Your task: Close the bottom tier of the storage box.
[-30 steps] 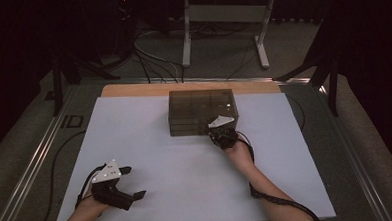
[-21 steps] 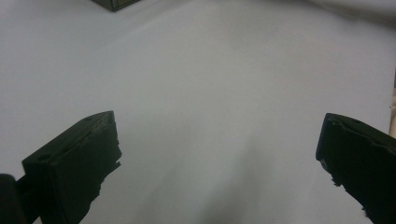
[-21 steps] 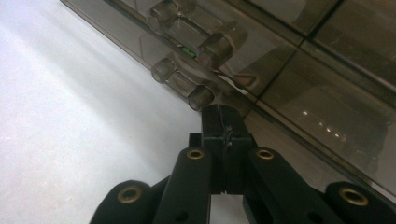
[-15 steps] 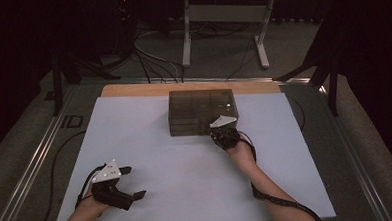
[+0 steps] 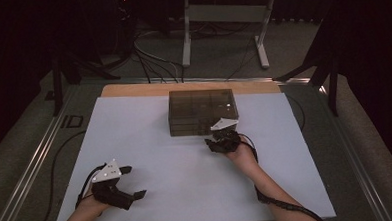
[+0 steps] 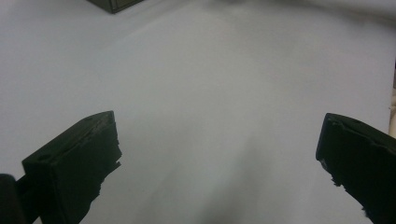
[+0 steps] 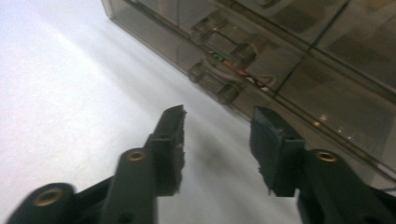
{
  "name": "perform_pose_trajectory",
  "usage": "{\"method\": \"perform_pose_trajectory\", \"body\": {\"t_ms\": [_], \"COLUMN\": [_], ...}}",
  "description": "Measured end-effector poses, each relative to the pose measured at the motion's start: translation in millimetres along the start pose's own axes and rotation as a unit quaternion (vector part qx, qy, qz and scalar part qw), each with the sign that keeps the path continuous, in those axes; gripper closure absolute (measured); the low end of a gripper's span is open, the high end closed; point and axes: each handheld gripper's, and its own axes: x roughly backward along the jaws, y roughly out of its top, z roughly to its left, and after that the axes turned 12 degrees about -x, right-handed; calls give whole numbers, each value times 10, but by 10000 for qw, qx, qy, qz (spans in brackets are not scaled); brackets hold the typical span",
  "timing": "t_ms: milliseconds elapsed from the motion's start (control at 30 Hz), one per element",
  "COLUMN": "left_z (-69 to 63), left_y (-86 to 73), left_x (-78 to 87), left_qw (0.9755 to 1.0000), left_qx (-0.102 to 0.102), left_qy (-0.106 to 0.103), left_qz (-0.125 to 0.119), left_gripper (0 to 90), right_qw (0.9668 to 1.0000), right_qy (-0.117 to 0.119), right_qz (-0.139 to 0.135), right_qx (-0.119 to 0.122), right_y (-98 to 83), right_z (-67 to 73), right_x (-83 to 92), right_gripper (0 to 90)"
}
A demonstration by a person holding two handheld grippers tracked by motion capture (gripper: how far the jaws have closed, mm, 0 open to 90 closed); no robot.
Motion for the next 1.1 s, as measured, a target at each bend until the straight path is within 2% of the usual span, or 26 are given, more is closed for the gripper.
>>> {"method": "perform_pose_trajectory", "body": {"t_ms": [67, 267, 300, 400, 600, 667, 867, 1100], "left_z": [1, 0, -2, -3, -5, -10, -17, -25], "left_y": [-1, -3, -1, 1, -1, -5, -14, -26], "left_x": [3, 8, 8, 8, 10, 12, 25, 42], "left_qw": [10000, 10000, 10000, 10000, 10000, 10000, 10000, 10000], "left_qx": [6, 10, 0, -8, -1, 7, 20, 19], "left_qy": [-1, 19, 19, 22, 23, 26, 32, 42], "left_qz": [-9, -26, -24, -17, -26, -14, -22, -12], "left_gripper": [0, 0, 0, 0, 0, 0, 0, 0], "right_qw": [10000, 9995, 9995, 9989, 9973, 9973, 9958, 9948], "right_qy": [61, 304, 292, 460, 736, 727, 912, 1001], "right_qz": [12, 76, 80, 79, -13, -30, -53, -202], "right_qx": [-17, 6, -7, -33, -42, -44, -30, 44], "right_y": [-5, -8, -9, -16, -34, -33, -48, -103], "right_z": [-2, 15, 21, 10, -32, -38, -46, -21], "right_x": [6, 45, 49, 75, 132, 144, 176, 223], "right_gripper": [408, 173, 148, 106, 105, 105, 106, 106]}}
